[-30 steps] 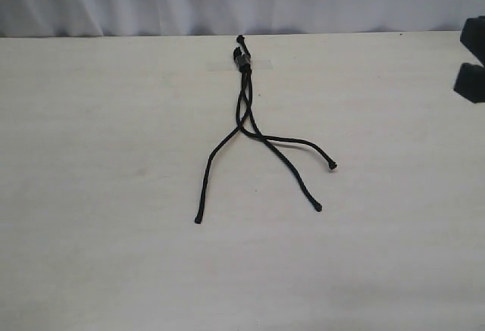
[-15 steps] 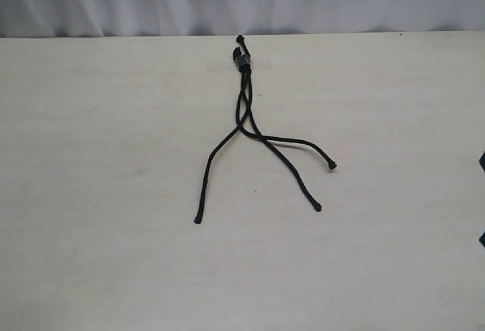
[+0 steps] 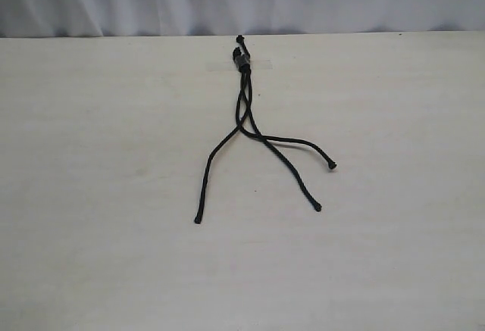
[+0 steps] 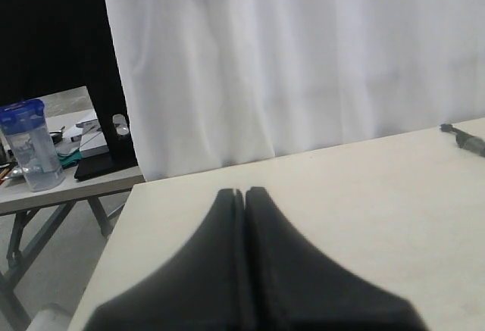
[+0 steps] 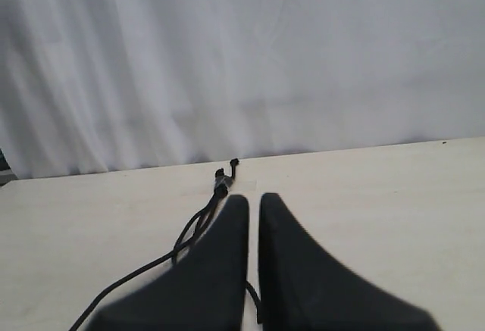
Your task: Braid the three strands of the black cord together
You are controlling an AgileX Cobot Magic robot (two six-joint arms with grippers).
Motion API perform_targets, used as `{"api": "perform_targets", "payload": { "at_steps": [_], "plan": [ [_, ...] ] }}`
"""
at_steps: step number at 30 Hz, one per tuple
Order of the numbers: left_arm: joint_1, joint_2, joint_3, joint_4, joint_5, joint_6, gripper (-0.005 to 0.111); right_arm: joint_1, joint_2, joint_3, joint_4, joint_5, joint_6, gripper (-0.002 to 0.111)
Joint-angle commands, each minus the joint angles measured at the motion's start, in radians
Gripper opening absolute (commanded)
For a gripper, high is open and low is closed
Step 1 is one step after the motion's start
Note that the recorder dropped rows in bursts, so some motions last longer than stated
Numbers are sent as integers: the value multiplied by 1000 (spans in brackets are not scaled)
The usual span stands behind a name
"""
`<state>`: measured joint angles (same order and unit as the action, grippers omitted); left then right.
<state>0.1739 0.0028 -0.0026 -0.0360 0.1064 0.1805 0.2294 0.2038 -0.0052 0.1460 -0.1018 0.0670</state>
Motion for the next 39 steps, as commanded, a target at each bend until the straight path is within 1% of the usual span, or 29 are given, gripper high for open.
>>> {"api": "perform_targets", "payload": {
  "at_steps": [1, 3, 5, 8, 13, 16, 39],
  "plan": [
    [1, -3, 3, -2, -12, -4, 0, -107, -42, 5, -12, 11, -3, 5],
    [1, -3, 3, -2, -9, -5, 0, -179, -74, 5, -12, 32, -11, 5],
    [1, -3, 3, -2, -9, -5, 0, -227, -102, 5, -12, 58, -45, 5],
    [1, -3, 3, -2, -9, -5, 0, -266, -138, 5, -12, 109, -139, 5],
    [1, -3, 3, -2, -9, -5, 0, -273, -195, 5, -12, 211, -315, 5],
    [1, -3, 3, -2, -9, -5, 0, -273, -204, 5, -12, 239, -315, 5],
    [1, -3, 3, -2, -11, -5, 0, -273, -204, 5, -12, 241, -313, 5]
  ]
}}
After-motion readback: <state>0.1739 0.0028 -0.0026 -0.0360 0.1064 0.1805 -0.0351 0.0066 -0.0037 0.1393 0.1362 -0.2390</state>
